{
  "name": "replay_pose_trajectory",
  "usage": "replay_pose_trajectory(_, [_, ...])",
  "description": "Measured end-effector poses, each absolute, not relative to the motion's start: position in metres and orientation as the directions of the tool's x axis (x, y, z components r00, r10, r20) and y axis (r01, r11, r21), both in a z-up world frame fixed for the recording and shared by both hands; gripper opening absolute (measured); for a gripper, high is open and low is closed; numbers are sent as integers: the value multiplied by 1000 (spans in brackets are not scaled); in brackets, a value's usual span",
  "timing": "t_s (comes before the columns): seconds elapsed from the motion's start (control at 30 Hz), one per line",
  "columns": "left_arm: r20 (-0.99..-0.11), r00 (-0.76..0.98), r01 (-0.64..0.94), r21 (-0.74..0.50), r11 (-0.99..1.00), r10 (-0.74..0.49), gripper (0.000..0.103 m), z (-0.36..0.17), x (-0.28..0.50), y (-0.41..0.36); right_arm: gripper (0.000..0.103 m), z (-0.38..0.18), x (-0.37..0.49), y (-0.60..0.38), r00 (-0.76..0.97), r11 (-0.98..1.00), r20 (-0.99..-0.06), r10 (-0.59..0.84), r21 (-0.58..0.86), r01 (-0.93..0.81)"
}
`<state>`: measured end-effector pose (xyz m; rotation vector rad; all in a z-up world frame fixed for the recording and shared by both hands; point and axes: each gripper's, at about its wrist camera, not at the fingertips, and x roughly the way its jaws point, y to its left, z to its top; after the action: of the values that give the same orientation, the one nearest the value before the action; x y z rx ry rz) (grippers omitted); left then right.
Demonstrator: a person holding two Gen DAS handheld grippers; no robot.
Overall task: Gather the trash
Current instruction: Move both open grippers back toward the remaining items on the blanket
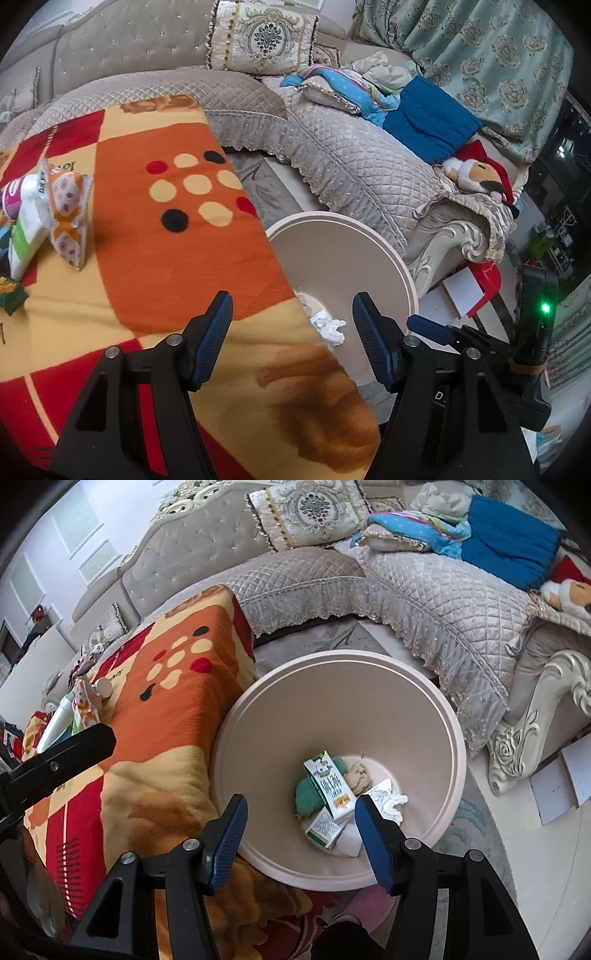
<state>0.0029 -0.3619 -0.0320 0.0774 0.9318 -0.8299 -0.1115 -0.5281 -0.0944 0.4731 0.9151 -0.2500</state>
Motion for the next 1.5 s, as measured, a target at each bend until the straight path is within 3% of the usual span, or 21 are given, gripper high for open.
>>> replay_pose_trajectory(0.23, [-732,354,647,-258,718,-582,66,-31,5,-345,66,-84,-106,-512,602,886,-798,-25,261,383])
replay_pose_trajectory(0.87, [-727,429,566,-246,787,-536,66,-31,15,-278,67,-68,-81,-458,619,925,-786,-8,229,303])
replay_pose_trajectory(1.5, [-746,547,379,-186,907,-381,66,-32,55,-138,70,-70,-36,-374,598,959,-791,131,255,126])
